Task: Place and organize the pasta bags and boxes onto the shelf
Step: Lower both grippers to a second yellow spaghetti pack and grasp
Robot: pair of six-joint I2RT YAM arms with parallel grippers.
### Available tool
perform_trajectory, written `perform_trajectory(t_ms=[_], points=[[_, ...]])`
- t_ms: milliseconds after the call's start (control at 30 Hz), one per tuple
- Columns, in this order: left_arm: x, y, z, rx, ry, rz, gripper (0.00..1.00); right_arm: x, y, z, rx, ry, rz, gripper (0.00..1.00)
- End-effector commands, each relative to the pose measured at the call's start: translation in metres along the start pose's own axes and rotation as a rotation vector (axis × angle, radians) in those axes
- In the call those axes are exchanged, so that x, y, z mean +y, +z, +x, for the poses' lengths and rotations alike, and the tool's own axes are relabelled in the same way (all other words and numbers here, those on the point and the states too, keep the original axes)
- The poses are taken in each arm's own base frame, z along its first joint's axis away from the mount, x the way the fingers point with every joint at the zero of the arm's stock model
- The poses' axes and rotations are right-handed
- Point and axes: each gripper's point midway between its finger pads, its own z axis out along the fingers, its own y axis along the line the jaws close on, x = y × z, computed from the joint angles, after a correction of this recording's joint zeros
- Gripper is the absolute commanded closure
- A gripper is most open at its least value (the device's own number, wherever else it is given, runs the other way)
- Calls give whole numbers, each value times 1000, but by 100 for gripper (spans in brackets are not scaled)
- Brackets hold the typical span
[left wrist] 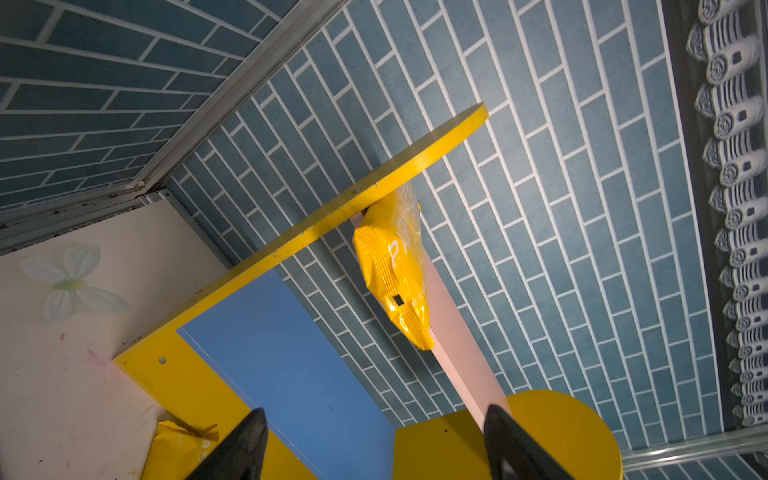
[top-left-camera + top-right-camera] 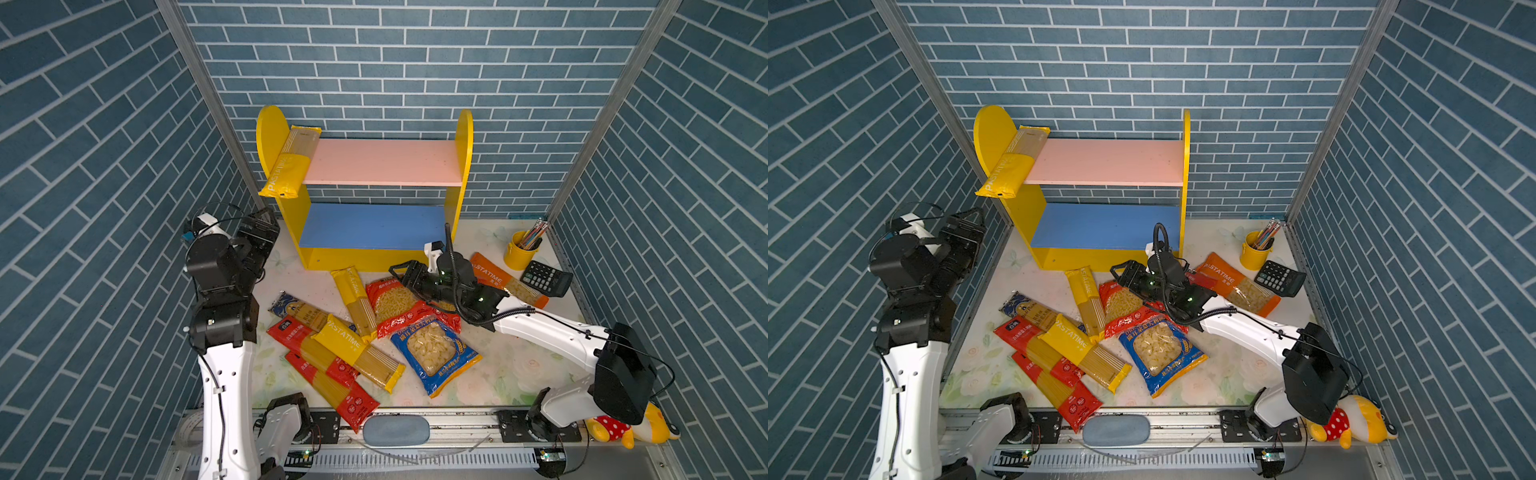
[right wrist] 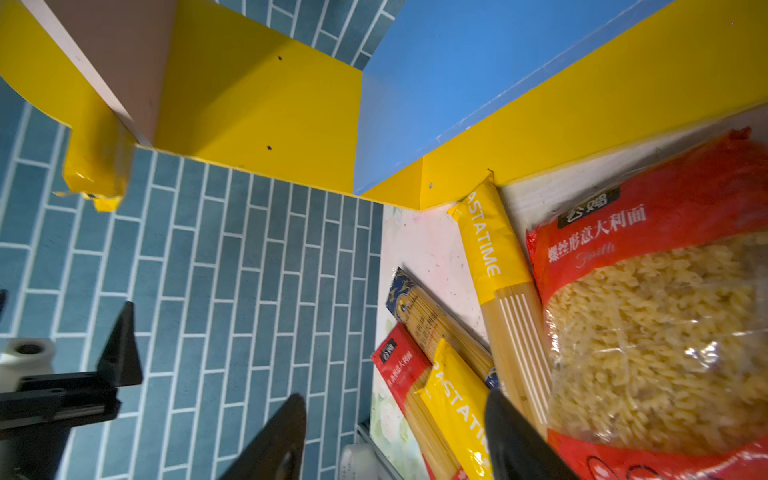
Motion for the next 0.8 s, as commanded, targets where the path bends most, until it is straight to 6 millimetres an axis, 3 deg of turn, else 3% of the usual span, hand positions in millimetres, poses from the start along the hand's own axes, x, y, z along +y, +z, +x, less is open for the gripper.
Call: perform_trajectory(t_ms=[0, 133, 267, 467, 633, 767], points=[[30, 2, 39, 134, 38, -63, 18, -9, 9, 20, 93, -133, 60, 43], [56, -5, 92, 255, 135, -129, 18, -30, 16, 58, 298, -303, 165, 46], [105, -19, 144, 363, 245, -266, 18, -62, 16, 91, 450, -409, 277, 48], [164, -33, 212, 512, 313, -370, 19, -87, 16, 137, 690, -524, 340, 50], [199, -46, 247, 612, 324, -447, 25, -103, 19, 176, 859, -534, 304, 48], [218, -57, 260, 635, 319, -489, 27, -119, 26, 187, 906, -552, 318, 41]])
